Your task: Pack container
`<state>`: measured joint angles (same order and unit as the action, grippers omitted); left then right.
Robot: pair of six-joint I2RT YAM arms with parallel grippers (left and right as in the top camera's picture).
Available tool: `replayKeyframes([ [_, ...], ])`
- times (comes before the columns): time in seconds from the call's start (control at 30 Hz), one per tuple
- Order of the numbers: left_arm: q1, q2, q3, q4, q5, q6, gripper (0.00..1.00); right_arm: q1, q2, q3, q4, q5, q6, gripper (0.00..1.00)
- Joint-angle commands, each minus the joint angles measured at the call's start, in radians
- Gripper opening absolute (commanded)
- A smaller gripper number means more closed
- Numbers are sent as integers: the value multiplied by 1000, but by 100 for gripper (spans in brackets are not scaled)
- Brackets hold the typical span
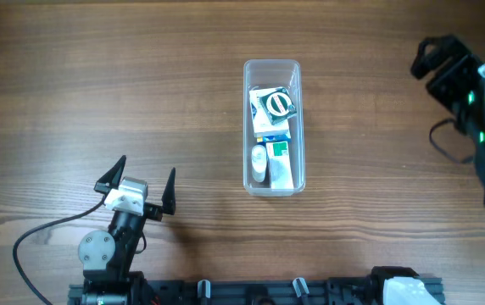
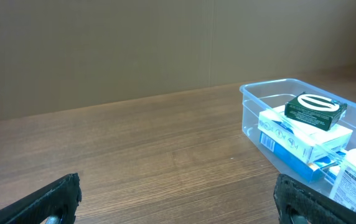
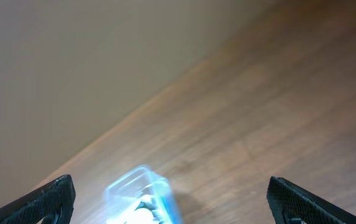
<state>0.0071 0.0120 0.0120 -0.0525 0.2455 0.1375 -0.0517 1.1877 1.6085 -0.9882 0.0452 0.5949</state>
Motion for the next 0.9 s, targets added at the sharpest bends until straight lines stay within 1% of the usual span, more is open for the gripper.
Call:
replayKeyframes([
  [0.0, 6, -9, -6, -1, 8, 2, 100, 71, -154, -40, 1, 10, 11, 100],
  [0.07, 6, -9, -6, -1, 8, 2, 100, 84, -271, -145, 0, 10, 10, 100],
  [0.13, 6, -9, -6, -1, 8, 2, 100, 84, -406, -305, -1, 12, 7, 100],
  [0.17, 6, -9, -6, -1, 8, 2, 100, 84, -509, -431, 26, 23, 11, 100],
  [0.2, 6, -9, -6, -1, 8, 1, 100, 84, -561, -497, 55, 22, 12, 100],
  [0.27, 6, -9, -6, -1, 8, 1, 100, 84, -718, -699, 204, 17, 13, 100],
  [0.3, 6, -9, -6, -1, 8, 1, 100, 84, -786, -795, 288, 8, -15, 100],
  [0.37, 6, -9, -6, -1, 8, 1, 100, 84, -923, -1029, 505, -80, -153, 100],
  [0.43, 6, -9, -6, -1, 8, 1, 100, 84, -992, -1188, 671, -134, -216, 100],
  [0.47, 6, -9, -6, -1, 8, 1, 100, 85, -1012, -1245, 737, -145, -229, 100],
  [0.5, 6, -9, -6, -1, 8, 2, 100, 88, -1042, -1332, 841, -152, -229, 100],
  [0.63, 6, -9, -6, -1, 8, 2, 100, 88, -1112, -1482, 1010, -154, -256, 99],
  [0.87, 6, -9, -6, -1, 8, 1, 100, 88, -1184, -1561, 1017, -186, -411, 100],
])
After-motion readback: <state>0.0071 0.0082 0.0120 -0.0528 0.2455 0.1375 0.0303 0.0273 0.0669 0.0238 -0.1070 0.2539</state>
